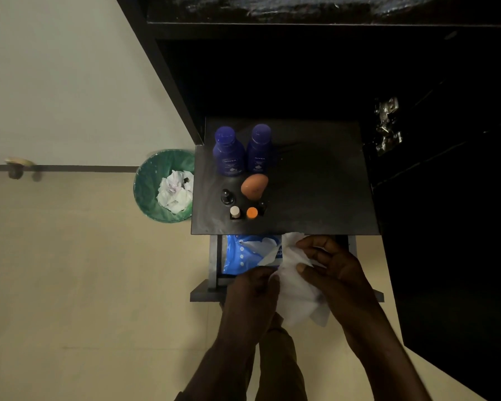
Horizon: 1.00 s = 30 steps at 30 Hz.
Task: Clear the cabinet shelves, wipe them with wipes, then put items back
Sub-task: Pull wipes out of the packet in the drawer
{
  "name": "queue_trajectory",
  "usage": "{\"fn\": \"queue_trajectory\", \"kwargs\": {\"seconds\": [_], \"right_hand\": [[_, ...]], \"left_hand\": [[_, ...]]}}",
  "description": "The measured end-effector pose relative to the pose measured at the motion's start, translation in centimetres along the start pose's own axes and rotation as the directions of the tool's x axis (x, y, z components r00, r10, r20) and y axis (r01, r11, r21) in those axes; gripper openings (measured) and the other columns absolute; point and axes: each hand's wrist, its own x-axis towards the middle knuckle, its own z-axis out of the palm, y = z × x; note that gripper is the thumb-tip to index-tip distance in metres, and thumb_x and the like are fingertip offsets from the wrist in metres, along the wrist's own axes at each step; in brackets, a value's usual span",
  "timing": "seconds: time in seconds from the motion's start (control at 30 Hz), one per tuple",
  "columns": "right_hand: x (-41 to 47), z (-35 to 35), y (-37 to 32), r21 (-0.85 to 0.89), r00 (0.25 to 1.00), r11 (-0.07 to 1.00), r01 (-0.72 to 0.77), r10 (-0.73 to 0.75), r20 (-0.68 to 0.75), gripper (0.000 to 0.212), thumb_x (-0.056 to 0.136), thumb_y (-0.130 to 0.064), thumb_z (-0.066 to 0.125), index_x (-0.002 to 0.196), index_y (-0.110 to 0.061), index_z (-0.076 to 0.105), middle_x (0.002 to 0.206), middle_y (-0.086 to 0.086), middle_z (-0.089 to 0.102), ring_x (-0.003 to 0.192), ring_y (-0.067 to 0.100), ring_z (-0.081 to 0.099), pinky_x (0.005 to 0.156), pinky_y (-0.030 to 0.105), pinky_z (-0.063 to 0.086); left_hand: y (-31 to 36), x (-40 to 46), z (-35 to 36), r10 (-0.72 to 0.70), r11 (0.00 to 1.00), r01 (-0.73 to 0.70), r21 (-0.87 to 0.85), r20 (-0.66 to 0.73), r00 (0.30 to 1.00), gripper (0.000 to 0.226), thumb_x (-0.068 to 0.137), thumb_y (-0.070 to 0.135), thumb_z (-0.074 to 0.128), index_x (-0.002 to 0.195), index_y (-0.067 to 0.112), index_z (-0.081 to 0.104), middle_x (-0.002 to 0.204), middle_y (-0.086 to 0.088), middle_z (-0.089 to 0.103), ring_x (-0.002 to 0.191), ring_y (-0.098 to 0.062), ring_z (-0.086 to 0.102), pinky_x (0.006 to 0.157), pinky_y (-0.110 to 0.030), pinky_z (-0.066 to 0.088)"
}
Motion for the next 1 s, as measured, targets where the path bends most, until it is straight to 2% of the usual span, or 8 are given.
{"fn": "queue_trajectory", "kwargs": {"seconds": [0.17,0.33,0.43,0.53,0.63,0.77,0.9,1.0], "right_hand": [[0.1,-1.2,0.6,0.064,0.997,0.998,0.021,-0.016,-0.079,0.032,0.09,-0.01,0.064,0.116,-0.026,0.056,0.117,0.0,0.059,0.098,0.012,0.06,0.064,0.019,0.048],[-0.8,-4.2,1.1,0.223,0.982,0.971,0.081,-0.04,-0.183,0.034,0.09,0.003,0.056,0.104,-0.027,0.063,0.108,-0.002,0.07,0.096,0.015,0.069,0.066,0.025,0.057],[-1.1,-6.1,1.5,0.264,0.971,0.958,0.113,-0.051,-0.233,0.034,0.09,0.003,0.053,0.103,-0.027,0.063,0.116,0.007,0.068,0.096,0.019,0.069,0.071,0.027,0.059],[-1.6,-7.3,1.1,0.292,0.963,0.936,0.198,-0.129,-0.238,0.029,0.076,-0.029,0.073,0.104,-0.026,0.065,0.115,0.005,0.069,0.09,0.01,0.071,0.068,0.019,0.058],[-1.8,-7.7,0.4,0.225,0.967,0.952,0.207,-0.165,-0.193,0.08,0.04,-0.068,0.084,0.108,-0.029,0.067,0.114,-0.001,0.07,0.099,0.015,0.069,0.074,0.026,0.06],[-0.9,-6.5,-1.1,0.185,0.962,0.957,0.223,-0.186,-0.201,0.033,0.082,-0.021,0.067,0.11,-0.038,0.062,0.11,-0.016,0.068,0.101,0.007,0.066,0.077,0.035,0.056],[1.2,-5.2,-3.5,0.166,0.961,0.952,0.259,-0.235,-0.147,0.044,0.092,-0.003,0.054,0.124,-0.033,0.054,0.116,-0.013,0.065,0.099,0.003,0.066,0.074,0.024,0.053],[2.9,-4.9,-4.7,0.137,0.955,0.949,0.283,-0.266,-0.135,0.048,0.092,-0.004,0.055,0.131,-0.031,0.049,0.115,-0.015,0.064,0.097,0.0,0.066,0.068,0.018,0.054]], "left_hand": [[-1.1,0.5,-0.8,-0.077,0.992,0.076,-0.104,-0.002,0.997,0.015,0.099,0.018,0.052,0.108,0.013,0.063,0.097,0.012,0.06,0.092,0.003,0.06,0.067,-0.004,0.046],[-2.1,0.9,-2.7,-0.319,0.845,0.251,-0.472,-0.068,0.945,0.011,0.096,0.015,0.056,0.094,0.012,0.066,0.101,-0.007,0.067,0.097,-0.022,0.063,0.088,-0.043,0.057],[-2.4,1.1,-3.5,-0.375,0.794,0.257,-0.551,-0.11,0.921,0.01,0.095,0.013,0.057,0.093,0.016,0.066,0.103,-0.008,0.066,0.102,-0.028,0.061,0.091,-0.05,0.055],[-2.2,1.1,-3.6,-0.41,0.757,0.257,-0.601,-0.13,0.903,0.014,0.094,0.01,0.059,0.086,0.022,0.061,0.098,-0.004,0.062,0.099,-0.029,0.06,0.091,-0.051,0.054],[-1.9,1.0,-3.5,-0.4,0.765,0.265,-0.588,-0.112,0.91,0.013,0.094,0.01,0.058,0.087,0.02,0.06,0.098,-0.003,0.06,0.101,-0.031,0.059,0.092,-0.053,0.053],[-1.9,1.2,-3.1,-0.39,0.776,0.277,-0.567,-0.087,0.917,0.013,0.096,0.009,0.055,0.087,0.02,0.057,0.097,-0.001,0.056,0.098,-0.028,0.057,0.09,-0.049,0.053],[-2.9,1.1,-2.6,-0.399,0.785,0.324,-0.528,-0.031,0.916,0.01,0.096,0.002,0.054,0.1,0.011,0.054,0.109,-0.008,0.055,0.097,-0.025,0.053,0.075,-0.03,0.05],[-3.9,0.7,-2.2,-0.371,0.85,0.338,-0.405,-0.002,0.929,0.033,0.094,-0.01,0.049,0.125,0.003,0.047,0.133,-0.026,0.047,0.115,-0.037,0.051,0.09,-0.034,0.047]]}}
